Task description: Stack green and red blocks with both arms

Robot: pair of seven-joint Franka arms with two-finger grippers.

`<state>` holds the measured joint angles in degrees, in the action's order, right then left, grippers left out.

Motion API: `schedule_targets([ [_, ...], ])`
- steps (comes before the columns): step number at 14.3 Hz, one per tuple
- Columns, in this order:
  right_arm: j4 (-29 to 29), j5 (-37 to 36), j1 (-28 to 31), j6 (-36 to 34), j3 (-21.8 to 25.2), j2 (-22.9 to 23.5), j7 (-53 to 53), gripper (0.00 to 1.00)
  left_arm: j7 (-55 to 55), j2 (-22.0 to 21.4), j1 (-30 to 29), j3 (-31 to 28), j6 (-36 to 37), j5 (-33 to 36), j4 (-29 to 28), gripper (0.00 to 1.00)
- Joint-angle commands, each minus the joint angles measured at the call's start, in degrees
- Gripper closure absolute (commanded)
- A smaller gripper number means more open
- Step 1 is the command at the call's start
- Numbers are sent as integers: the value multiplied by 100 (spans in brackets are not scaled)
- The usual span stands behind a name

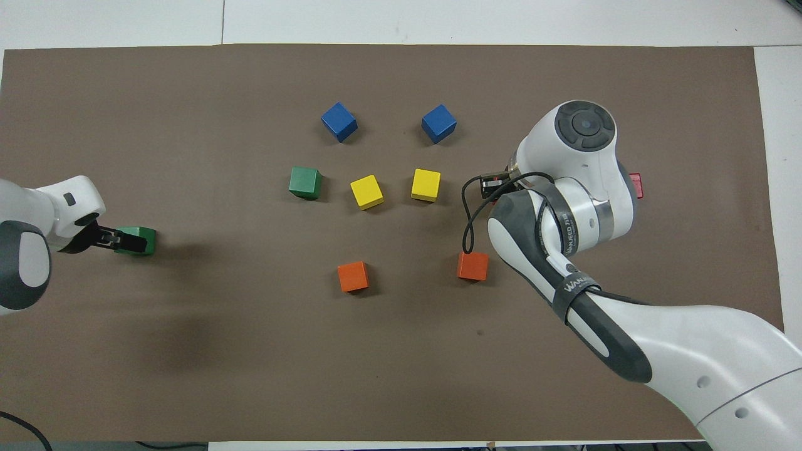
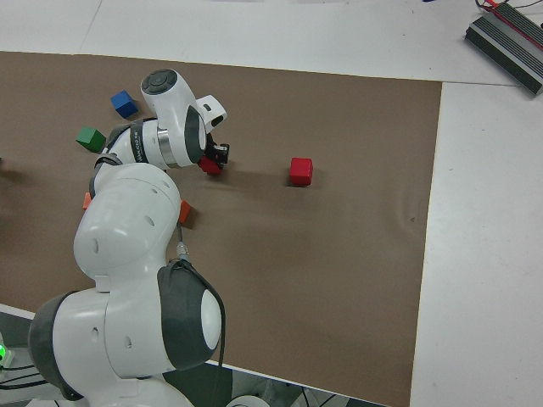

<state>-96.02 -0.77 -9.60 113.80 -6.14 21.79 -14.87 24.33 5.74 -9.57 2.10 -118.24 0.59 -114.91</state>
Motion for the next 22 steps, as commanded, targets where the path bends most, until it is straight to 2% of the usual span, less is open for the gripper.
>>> schedule_targets([
  [1,216,-54,501,-463,-71,-306,526,100,-33,111,304,45,792,-77,976,0],
  [3,180,-46,949,-692,-80,-456,1045,100,-715,287,814,45,838,-85,1356,0],
  [5,101,-19,1354,-693,-89,-518,1511,100,-1603,383,1359,36,715,-321,1497,0],
  [7,57,-19,1583,-605,-89,-518,1723,100,-1782,585,1702,36,566,-681,1716,0],
  [9,5,-19,1671,-465,-80,-527,1768,100,-1800,901,2071,27,365,-745,1910,0],
  [13,-609,-28,1786,273,-71,-693,1882,100,-1976,1218,2485,27,-277,-736,1876,0],
  [17,-900,-28,1857,660,-71,-711,1891,100,-2520,1693,2951,1,-717,-439,1867,0],
  [22,-1190,-37,1936,933,-71,-799,1891,100,-2819,1974,2969,1,-1051,-68,1797,0],
])
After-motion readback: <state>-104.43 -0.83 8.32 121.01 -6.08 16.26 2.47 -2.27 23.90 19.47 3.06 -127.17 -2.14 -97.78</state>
